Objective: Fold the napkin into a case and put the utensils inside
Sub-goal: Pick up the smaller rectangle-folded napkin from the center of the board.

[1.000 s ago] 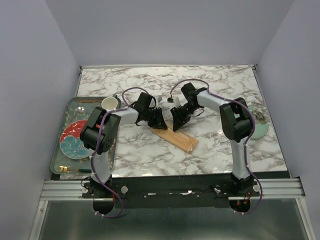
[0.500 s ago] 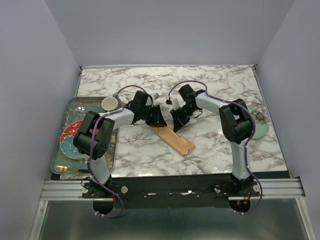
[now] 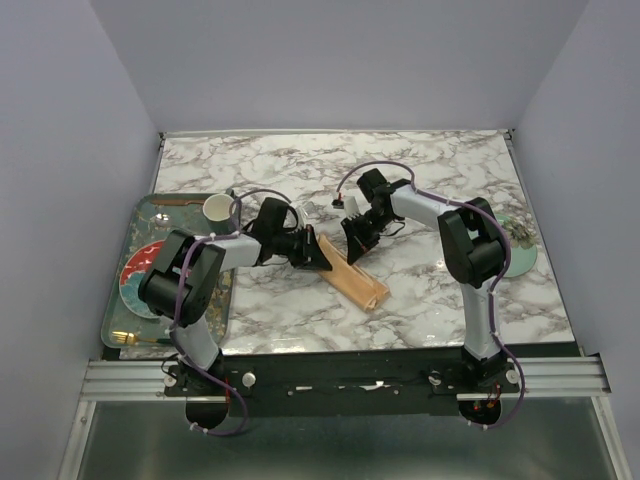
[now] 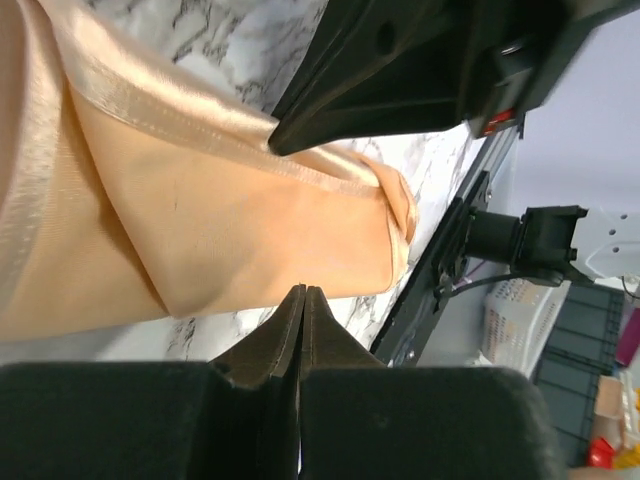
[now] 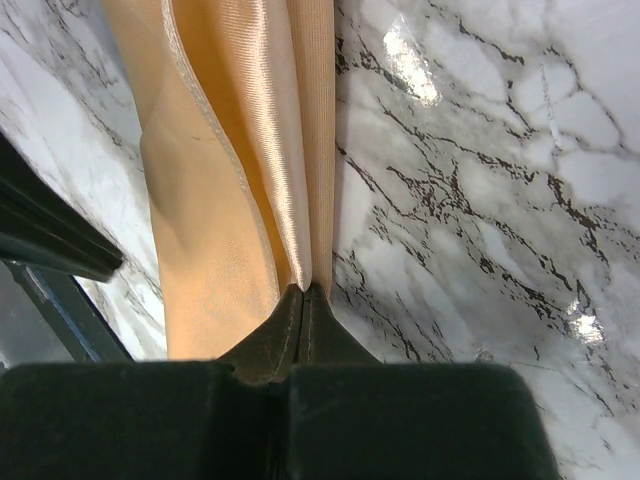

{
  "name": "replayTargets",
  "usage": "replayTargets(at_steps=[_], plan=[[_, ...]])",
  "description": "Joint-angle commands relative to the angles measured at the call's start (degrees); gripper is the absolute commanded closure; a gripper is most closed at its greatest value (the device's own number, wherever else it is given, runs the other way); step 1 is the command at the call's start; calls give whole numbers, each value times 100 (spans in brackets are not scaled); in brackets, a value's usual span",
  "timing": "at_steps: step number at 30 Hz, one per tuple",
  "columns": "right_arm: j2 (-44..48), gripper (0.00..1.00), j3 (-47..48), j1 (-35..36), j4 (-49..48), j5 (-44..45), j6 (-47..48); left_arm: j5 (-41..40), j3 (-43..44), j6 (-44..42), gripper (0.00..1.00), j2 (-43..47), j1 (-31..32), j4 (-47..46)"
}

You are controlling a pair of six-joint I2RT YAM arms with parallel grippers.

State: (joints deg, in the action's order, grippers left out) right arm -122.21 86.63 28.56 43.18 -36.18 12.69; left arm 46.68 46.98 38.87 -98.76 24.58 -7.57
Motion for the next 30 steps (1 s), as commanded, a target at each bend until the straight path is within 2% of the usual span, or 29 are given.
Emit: replayTargets(at_steps=[1,6,9,13,14,15,17,18,20,23,24,25,27,28,30], plan=[[-242,99,-41,71,-55,481,50,290,-84,647,94,-494,205,-999],[-233,99,-58,71,-82,446,49,325,83,1280,96,-1363,372,-1939],[-189,99,-137,71,-116,420,67,316,74,1491,96,-1803,372,-2055],[-92,99,-173,71,-117,366,172,368,-40,1693,95,-1972,293,-2230],[-57,99,-190,71,-117,366,207,403,-40,1676,93,-1919,284,-2274],[-22,99,-199,80,-117,366,303,439,4,1659,84,-1727,284,-2327],[66,99,-234,80,-82,288,427,588,-5,1641,75,-1428,258,-2398],[92,99,-243,80,-82,174,567,597,-83,1606,66,-1044,241,-2398],[163,98,-252,106,-55,51,734,580,-180,1606,62,-646,83,-2372],[198,96,-182,150,23,-178,998,457,-242,1247,60,83,-250,-1698],[207,95,-164,159,33,-265,1060,387,-199,1080,60,416,-339,-1103],[207,92,-147,185,50,-301,1095,334,-216,757,60,576,-418,-888],[215,83,-77,212,94,-380,1192,202,-190,413,60,961,-664,-258],[242,72,-50,220,94,-372,1175,149,-181,28,60,1077,-752,-27],[338,66,72,221,147,-232,1061,0,-67,-396,60,1288,-962,638]])
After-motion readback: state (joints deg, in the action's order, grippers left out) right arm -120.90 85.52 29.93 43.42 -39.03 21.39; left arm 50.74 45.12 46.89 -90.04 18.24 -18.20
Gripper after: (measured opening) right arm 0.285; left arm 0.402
